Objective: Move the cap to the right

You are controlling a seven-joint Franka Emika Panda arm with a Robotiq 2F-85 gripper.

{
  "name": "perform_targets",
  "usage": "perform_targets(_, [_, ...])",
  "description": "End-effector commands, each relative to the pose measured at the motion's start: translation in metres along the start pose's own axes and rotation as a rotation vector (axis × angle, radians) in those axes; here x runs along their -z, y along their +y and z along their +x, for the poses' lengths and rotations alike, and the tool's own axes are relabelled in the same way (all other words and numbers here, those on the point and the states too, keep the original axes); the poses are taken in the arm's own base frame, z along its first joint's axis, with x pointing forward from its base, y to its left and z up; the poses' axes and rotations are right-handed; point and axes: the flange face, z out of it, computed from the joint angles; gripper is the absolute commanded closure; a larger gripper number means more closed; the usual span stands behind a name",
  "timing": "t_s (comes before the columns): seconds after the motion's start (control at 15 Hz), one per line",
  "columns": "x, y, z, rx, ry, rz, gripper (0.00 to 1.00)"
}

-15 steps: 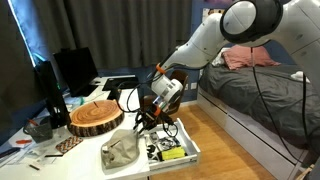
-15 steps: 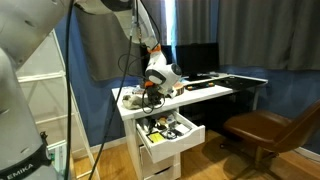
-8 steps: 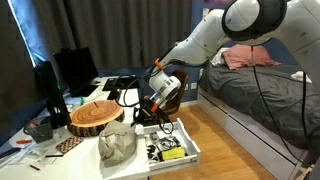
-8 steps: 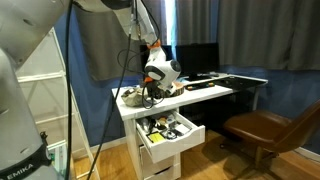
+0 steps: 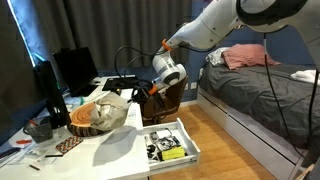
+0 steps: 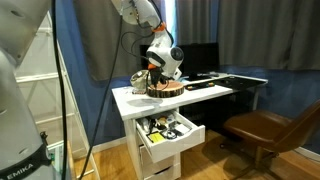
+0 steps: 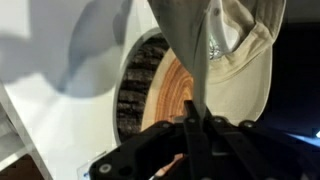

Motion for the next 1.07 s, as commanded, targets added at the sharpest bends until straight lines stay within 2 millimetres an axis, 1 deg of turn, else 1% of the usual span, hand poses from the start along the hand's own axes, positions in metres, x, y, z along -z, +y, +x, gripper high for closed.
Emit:
perform_targets(0.0, [0.016,-0.016,0.027,-0.079,0.159,0.092,0.99])
perform_targets(0.2, [0.013,-0.02,0.05,-0.16,0.286,0.157,0.99])
perform_targets(0.33, [0.0,-0.019,0.061,-0.214,0.344,0.193,0.99])
perform_targets(0.47, [-0.021,-0.015,0.069,-0.235,0.385,0.189,0.99])
perform_targets(0.6, [-0.052,-0.01,0.066,-0.217,0.391,0.145,0.99])
perform_targets(0.73, [-0.078,-0.003,0.063,-0.216,0.393,0.121,0.99])
perform_targets(0.87, [-0.104,0.001,0.058,-0.216,0.395,0.119,0.99])
perform_targets(1.0, [-0.124,0.003,0.053,-0.209,0.394,0.111,0.99])
